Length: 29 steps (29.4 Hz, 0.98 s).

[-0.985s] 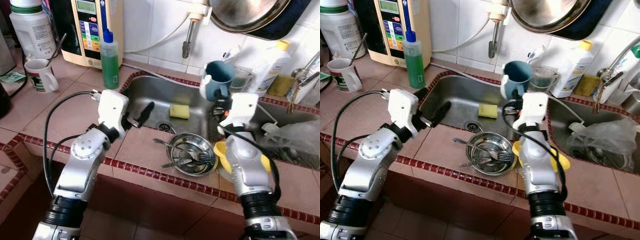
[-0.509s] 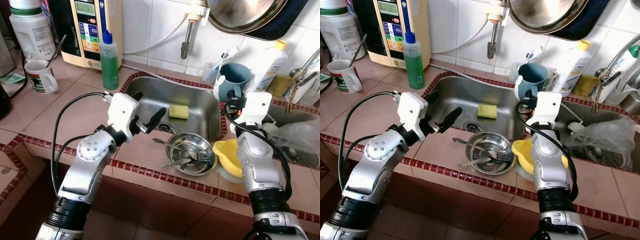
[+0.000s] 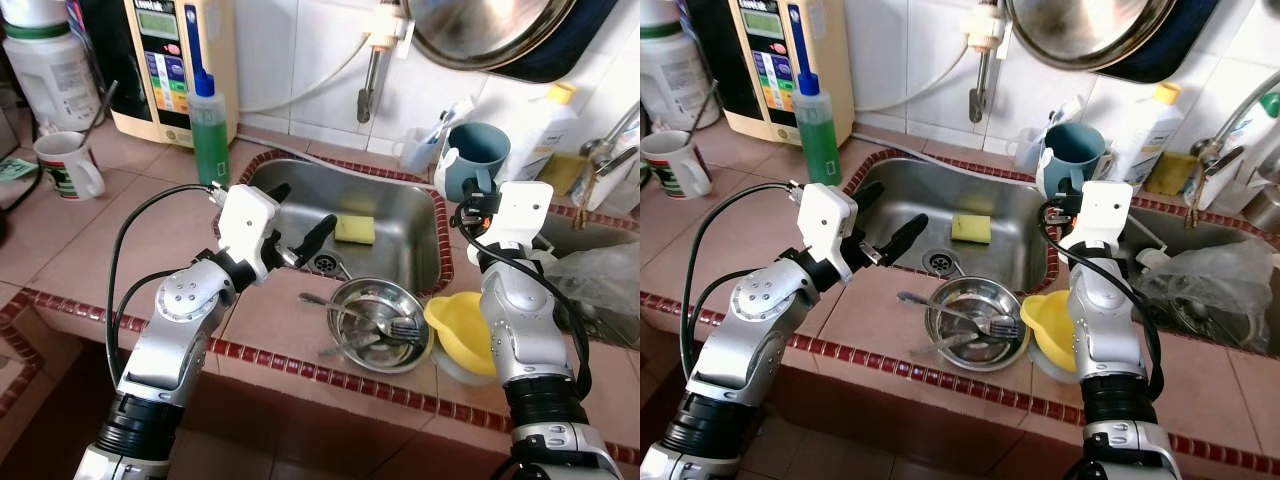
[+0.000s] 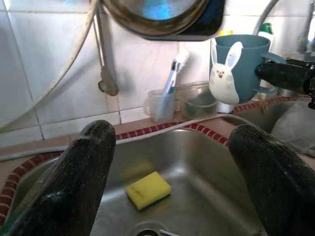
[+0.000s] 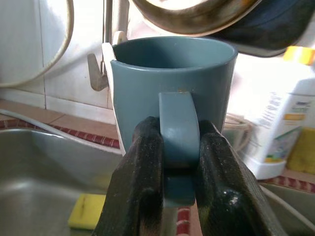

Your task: Kitchen organization

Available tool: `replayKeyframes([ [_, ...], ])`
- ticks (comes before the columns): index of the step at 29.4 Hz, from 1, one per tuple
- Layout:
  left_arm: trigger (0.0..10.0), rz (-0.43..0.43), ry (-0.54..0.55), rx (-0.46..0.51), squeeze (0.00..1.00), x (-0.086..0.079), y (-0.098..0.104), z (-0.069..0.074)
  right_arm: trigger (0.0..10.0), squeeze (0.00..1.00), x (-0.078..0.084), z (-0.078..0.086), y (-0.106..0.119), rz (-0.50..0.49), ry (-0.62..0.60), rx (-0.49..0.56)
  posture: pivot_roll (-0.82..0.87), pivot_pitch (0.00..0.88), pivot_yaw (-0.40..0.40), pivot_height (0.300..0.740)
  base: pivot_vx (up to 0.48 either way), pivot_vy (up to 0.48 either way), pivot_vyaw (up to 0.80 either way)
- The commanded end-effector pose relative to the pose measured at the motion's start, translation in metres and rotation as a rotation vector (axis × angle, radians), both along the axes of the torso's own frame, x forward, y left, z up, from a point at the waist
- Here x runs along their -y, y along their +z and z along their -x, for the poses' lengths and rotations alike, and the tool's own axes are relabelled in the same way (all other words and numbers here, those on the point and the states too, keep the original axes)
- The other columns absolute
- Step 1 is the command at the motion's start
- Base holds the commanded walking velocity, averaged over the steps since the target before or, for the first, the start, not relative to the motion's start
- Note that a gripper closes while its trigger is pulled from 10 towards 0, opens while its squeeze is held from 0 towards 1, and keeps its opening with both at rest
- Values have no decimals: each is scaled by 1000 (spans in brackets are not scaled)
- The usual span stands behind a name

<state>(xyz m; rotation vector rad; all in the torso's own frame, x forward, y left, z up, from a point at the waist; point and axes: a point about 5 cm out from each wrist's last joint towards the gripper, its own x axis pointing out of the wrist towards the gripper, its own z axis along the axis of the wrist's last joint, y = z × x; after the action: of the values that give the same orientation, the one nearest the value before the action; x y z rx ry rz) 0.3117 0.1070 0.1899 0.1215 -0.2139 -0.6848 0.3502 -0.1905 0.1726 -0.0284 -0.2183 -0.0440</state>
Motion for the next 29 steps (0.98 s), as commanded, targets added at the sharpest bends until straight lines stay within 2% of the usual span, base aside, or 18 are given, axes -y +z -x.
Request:
replayKeyframes([
  [1,10000,2,-10,13,0,2,6,0,10000,0,4,-3,9,3,-12,29,155,0,-103,740,311,0,0],
  [5,10000,6,-4,17,0,2,6,0,10000,0,4,-3,9,7,-9,28,157,0,-107,740,309,0,0],
  [14,10000,60,3,26,0,1,11,1,10000,0,6,-4,10,7,1,21,153,0,-106,740,0,0,0],
  [22,10000,30,-53,15,0,6,11,7,10000,0,15,-9,7,-35,38,-28,147,0,-102,740,0,0,0],
  [23,10000,14,-77,13,0,10,10,11,10000,0,22,-11,6,-44,46,-58,146,0,-99,740,0,0,0],
  [25,10000,5,-96,6,0,12,9,14,10000,0,27,-13,5,-52,58,-80,144,0,-97,740,0,0,0],
  [29,10000,-29,-133,1,0,16,9,21,10000,0,30,-18,4,-50,103,-128,144,0,-90,740,0,0,0],
])
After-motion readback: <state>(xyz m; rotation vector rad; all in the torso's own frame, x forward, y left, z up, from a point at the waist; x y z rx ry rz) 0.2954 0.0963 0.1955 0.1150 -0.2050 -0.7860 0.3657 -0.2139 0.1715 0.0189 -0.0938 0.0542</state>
